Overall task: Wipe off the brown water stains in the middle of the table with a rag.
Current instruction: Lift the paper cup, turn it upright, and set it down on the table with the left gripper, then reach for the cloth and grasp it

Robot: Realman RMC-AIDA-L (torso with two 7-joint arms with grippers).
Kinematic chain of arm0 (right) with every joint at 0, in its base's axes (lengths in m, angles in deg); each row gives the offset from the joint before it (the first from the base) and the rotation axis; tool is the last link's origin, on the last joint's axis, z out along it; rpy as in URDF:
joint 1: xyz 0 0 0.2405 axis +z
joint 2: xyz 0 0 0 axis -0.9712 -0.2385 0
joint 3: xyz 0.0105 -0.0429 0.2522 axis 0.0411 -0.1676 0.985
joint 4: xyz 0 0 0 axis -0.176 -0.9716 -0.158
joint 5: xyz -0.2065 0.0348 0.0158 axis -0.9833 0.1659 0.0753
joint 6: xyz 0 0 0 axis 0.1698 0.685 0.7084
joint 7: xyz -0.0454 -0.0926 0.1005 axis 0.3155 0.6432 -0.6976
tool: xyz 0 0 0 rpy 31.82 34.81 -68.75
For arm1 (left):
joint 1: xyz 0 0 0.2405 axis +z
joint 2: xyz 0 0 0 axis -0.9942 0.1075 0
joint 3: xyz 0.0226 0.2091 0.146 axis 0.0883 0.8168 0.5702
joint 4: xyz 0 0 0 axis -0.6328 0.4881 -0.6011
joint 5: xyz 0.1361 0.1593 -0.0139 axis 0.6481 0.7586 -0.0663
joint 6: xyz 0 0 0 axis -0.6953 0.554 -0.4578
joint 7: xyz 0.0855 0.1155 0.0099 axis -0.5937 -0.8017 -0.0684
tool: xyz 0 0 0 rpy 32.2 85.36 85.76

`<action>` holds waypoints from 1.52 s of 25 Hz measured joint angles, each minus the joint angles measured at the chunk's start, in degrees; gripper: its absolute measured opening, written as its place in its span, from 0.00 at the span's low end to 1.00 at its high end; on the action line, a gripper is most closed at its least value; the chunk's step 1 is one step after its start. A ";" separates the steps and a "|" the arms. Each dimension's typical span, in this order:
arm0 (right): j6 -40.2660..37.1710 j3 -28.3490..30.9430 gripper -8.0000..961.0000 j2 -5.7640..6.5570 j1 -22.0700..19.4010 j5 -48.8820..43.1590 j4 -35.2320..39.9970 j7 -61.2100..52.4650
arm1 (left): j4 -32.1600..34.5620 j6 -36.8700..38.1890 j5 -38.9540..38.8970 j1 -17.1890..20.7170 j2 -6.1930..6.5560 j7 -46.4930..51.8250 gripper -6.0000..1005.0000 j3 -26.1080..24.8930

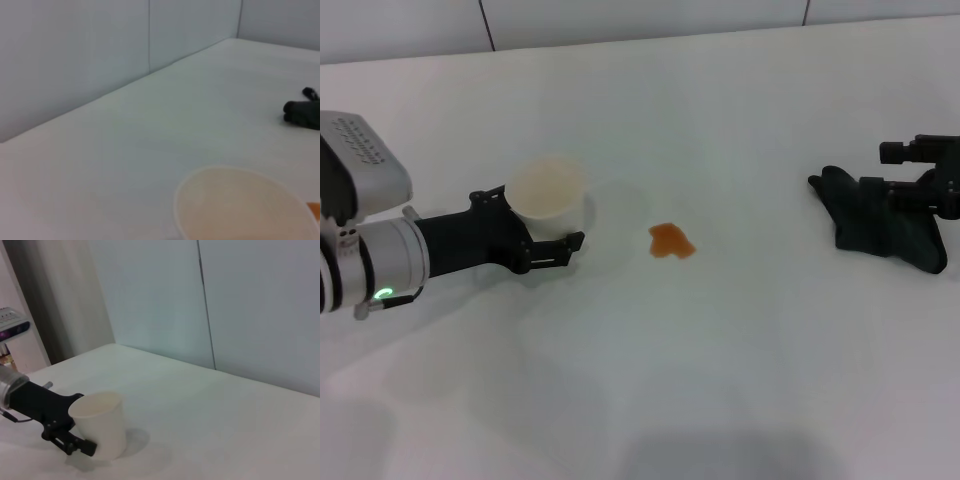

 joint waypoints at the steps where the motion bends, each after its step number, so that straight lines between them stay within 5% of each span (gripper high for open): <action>1: -0.02 0.00 0.68 0.03 -0.02 0.00 0.00 -0.01 | -0.59 1.18 -0.17 0.10 0.00 0.01 0.89 0.00; 38: -0.08 0.00 0.68 0.04 -0.18 0.00 0.05 -0.18 | -18.65 23.83 -0.35 0.55 -0.08 11.28 0.89 0.09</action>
